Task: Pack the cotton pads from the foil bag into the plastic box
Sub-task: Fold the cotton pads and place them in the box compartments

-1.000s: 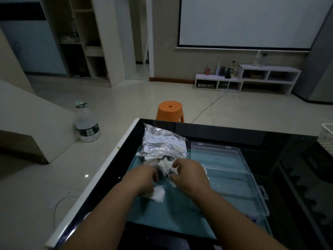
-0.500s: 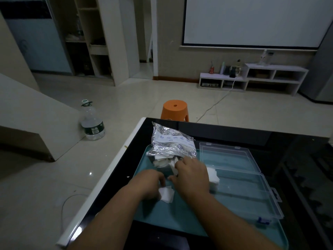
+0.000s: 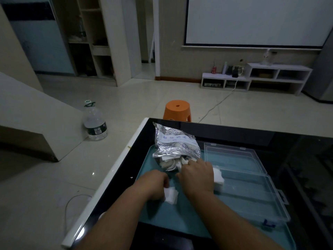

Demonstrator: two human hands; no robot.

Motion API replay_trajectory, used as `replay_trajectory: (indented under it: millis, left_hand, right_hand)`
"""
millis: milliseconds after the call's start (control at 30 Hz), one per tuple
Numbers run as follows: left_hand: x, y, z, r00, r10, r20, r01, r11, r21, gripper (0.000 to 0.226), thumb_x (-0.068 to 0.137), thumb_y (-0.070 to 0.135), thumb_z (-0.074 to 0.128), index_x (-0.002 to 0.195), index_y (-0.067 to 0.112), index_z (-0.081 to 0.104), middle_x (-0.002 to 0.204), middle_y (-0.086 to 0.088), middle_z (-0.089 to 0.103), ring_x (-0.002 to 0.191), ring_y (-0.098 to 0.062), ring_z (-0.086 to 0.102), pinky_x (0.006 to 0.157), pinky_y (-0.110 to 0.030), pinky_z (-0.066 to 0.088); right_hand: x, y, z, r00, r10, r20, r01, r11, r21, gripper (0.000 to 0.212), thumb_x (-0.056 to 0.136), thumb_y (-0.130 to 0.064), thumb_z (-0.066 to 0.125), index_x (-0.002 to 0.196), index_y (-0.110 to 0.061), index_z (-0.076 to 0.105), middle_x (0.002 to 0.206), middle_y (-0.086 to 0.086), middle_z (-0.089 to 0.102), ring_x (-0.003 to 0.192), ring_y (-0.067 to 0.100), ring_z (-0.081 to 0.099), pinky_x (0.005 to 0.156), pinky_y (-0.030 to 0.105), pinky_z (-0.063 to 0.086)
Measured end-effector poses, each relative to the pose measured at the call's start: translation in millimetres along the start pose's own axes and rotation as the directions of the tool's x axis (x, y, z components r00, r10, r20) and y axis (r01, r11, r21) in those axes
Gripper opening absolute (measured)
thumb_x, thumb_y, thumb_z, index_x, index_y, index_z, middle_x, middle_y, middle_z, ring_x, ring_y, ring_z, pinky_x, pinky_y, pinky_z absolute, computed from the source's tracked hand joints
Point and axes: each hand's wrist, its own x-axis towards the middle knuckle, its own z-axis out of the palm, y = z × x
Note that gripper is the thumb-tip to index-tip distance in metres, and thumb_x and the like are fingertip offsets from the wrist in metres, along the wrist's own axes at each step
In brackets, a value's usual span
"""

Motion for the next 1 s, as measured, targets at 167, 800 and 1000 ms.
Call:
replay_trajectory:
  millis: [167, 800, 1000]
  left_hand:
    - [0, 1, 0, 1.0, -0.01, 0.005, 0.01, 1.0, -0.017, 0.04, 0.072, 0.019, 0.073, 0.11, 0.03, 0.065, 0.121, 0.0, 0.06, 0.11, -0.02, 0.059, 0.09, -0.027, 0.047]
    - [-8, 22, -12, 0.989, 0.109, 0.104, -0.102, 0.992, -0.07, 0.03, 0.075, 0.01, 0.06, 0.091, 0.032, 0.049, 0.109, -0.001, 0.062, 0.094, -0.021, 0.059, 0.074, -0.034, 0.054]
    - [-9, 16, -23, 0.989, 0.095, 0.113, -0.079, 0.987, -0.141, 0.038, 0.075, 0.005, 0.062, 0.103, 0.03, 0.06, 0.092, 0.008, 0.057, 0.082, -0.014, 0.057, 0.061, -0.021, 0.046]
  right_hand:
    - [5, 0, 3, 0.998, 0.044, -0.053, -0.041, 0.998, 0.045, 0.02, 0.041, -0.016, 0.084, 0.052, -0.015, 0.068, 0.054, 0.003, 0.063, 0.054, 0.027, 0.057, 0.053, 0.031, 0.04]
    - [-11, 24, -14, 0.999, 0.03, -0.022, -0.017, 0.893, 0.449, 0.011, 0.084, -0.032, 0.062, 0.089, -0.024, 0.055, 0.083, -0.002, 0.062, 0.078, 0.019, 0.056, 0.067, 0.032, 0.044]
    - [-6, 30, -19, 0.991, 0.078, 0.112, -0.127, 0.823, 0.553, 0.03, 0.082, -0.025, 0.062, 0.103, -0.034, 0.042, 0.087, -0.008, 0.067, 0.08, 0.017, 0.061, 0.065, 0.031, 0.048]
